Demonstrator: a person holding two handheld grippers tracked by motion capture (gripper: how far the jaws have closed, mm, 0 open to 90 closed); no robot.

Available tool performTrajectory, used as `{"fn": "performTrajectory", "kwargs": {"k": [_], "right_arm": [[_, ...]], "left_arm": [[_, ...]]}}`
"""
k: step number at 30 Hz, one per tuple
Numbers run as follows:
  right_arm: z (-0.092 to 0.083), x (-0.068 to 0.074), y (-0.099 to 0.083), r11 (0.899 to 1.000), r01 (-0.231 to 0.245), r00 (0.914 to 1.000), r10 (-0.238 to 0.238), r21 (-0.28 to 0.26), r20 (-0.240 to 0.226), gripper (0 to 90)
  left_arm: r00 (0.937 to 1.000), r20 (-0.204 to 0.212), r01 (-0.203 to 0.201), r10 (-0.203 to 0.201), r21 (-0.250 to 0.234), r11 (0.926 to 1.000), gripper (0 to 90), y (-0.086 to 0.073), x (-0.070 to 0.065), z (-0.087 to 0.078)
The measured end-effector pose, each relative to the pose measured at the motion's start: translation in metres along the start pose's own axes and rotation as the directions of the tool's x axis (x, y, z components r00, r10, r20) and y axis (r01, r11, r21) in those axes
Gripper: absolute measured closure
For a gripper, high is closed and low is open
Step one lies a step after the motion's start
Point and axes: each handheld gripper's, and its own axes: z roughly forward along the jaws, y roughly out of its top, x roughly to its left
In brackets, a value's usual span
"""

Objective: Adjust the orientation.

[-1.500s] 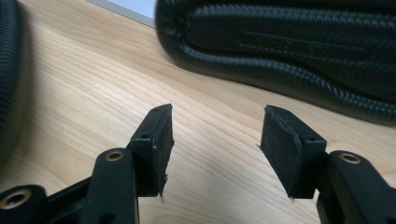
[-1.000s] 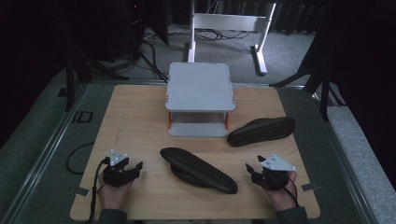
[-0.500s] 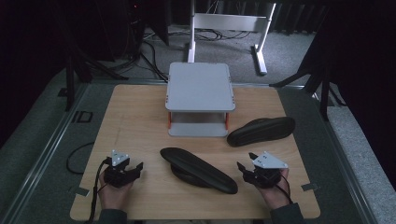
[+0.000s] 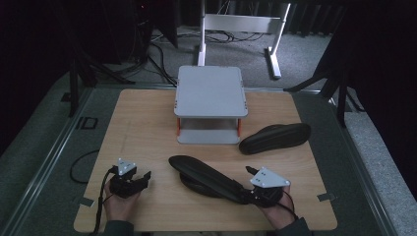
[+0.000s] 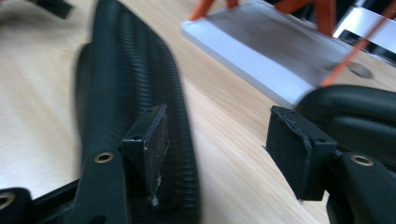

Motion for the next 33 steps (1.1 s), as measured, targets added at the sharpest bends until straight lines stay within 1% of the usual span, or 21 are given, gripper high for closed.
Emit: {"fn": "performTrajectory", "kwargs": {"k": [3, 5, 9, 10, 12, 15, 18, 20, 21, 22, 23, 25, 26, 27, 29, 31, 32, 33], "right_arm": [[0.0, 0.014, 0.002, 1.0, 0.03, 0.9991, -0.03, 0.003, -0.031, 37.1], [0.0, 0.023, 0.002, 0.998, 0.057, 0.997, -0.057, 0.007, -0.052, 36.5], [0.0, 0.036, -0.001, 0.995, 0.098, 0.9926, -0.097, 0.018, -0.073, 34.3], [0.0, 0.039, -0.002, 0.995, 0.102, 0.9919, -0.1, 0.021, -0.078, 34.1], [-0.002, 0.044, -0.005, 0.993, 0.119, 0.9886, -0.117, 0.019, -0.095, 32.6], [-0.004, 0.05, -0.009, 0.989, 0.146, 0.9838, -0.143, 0.019, -0.107, 29.9], [-0.005, 0.055, -0.014, 0.988, 0.153, 0.9785, -0.148, 0.024, -0.144, 25.9], [-0.005, 0.057, -0.016, 0.987, 0.155, 0.9771, -0.148, 0.032, -0.153, 25.5], [-0.004, 0.06, -0.018, 0.985, 0.166, 0.9733, -0.157, 0.039, -0.167, 24.9], [-0.002, 0.066, -0.023, 0.981, 0.186, 0.9693, -0.175, 0.052, -0.173, 23.9], [-0.001, 0.068, -0.025, 0.98, 0.19, 0.9672, -0.178, 0.054, -0.181, 23.0], [0.001, 0.072, -0.027, 0.978, 0.199, 0.9665, -0.187, 0.057, -0.176, 21.2], [0.003, 0.073, -0.029, 0.974, 0.216, 0.9639, -0.202, 0.063, -0.173, 20.9], [0.005, 0.073, -0.029, 0.973, 0.221, 0.9628, -0.207, 0.067, -0.173, 20.0], [0.009, 0.073, -0.031, 0.97, 0.227, 0.9625, -0.209, 0.088, -0.173, 19.6], [0.013, 0.073, -0.034, 0.964, 0.243, 0.9634, -0.226, 0.109, -0.144, 19.3], [0.014, 0.072, -0.035, 0.963, 0.242, 0.963, -0.223, 0.117, -0.15, 19.4], [0.016, 0.071, -0.035, 0.963, 0.239, 0.9642, -0.221, 0.126, -0.147, 19.4]], "left_arm": [[1.0, -0.002, -0.002, 0.002, -0.002, 1.0, 40.8, 0.0, 0.0, 0.0], [1.0, -0.003, -0.003, 0.003, -0.003, 1.0, 40.8, 0.0, -0.001, 0.0], [1.0, -0.005, -0.001, 0.001, -0.004, 1.0, 40.8, 0.0, -0.001, -0.001], [1.0, -0.006, -0.002, 0.002, -0.005, 1.0, 40.8, 0.0, -0.001, -0.001], [1.0, -0.006, -0.002, 0.002, -0.005, 1.0, 40.8, 0.0, -0.001, -0.001], [1.0, -0.006, -0.002, 0.002, -0.004, 1.0, 40.8, 0.0, -0.001, -0.001], [1.0, -0.006, -0.003, 0.003, -0.003, 1.0, 40.8, 0.0, -0.001, -0.001], [1.0, -0.005, -0.005, 0.005, -0.002, 1.0, 40.8, 0.0, -0.001, -0.001], [0.9999, -0.007, -0.009, 0.009, -0.001, 1.0, 40.8, 0.0, -0.001, 0.0], [0.9999, -0.007, -0.01, 0.01, -0.001, 0.9999, 40.8, 0.0, -0.001, -0.001], [0.9999, -0.007, -0.01, 0.01, -0.001, 0.9999, 40.8, 0.0, -0.001, -0.001], [0.9999, -0.007, -0.009, 0.009, -0.002, 1.0, 40.8, 0.0, -0.001, -0.001], [0.9999, -0.007, -0.008, 0.008, -0.002, 1.0, 40.8, 0.0, -0.001, -0.001], [0.9999, -0.007, -0.011, 0.011, -0.001, 0.9999, 40.8, 0.0, -0.001, -0.001], [0.9999, -0.009, -0.011, 0.011, -0.001, 0.9999, 40.8, 0.0, -0.002, -0.001], [0.9999, -0.009, -0.01, 0.01, -0.001, 0.9999, 40.8, 0.0, -0.001, -0.001], [0.9999, -0.009, -0.009, 0.009, -0.002, 1.0, 40.8, 0.0, -0.001, -0.001], [0.9999, -0.009, -0.01, 0.01, -0.001, 0.9999, 40.8, 0.0, -0.001, -0.001]]}}
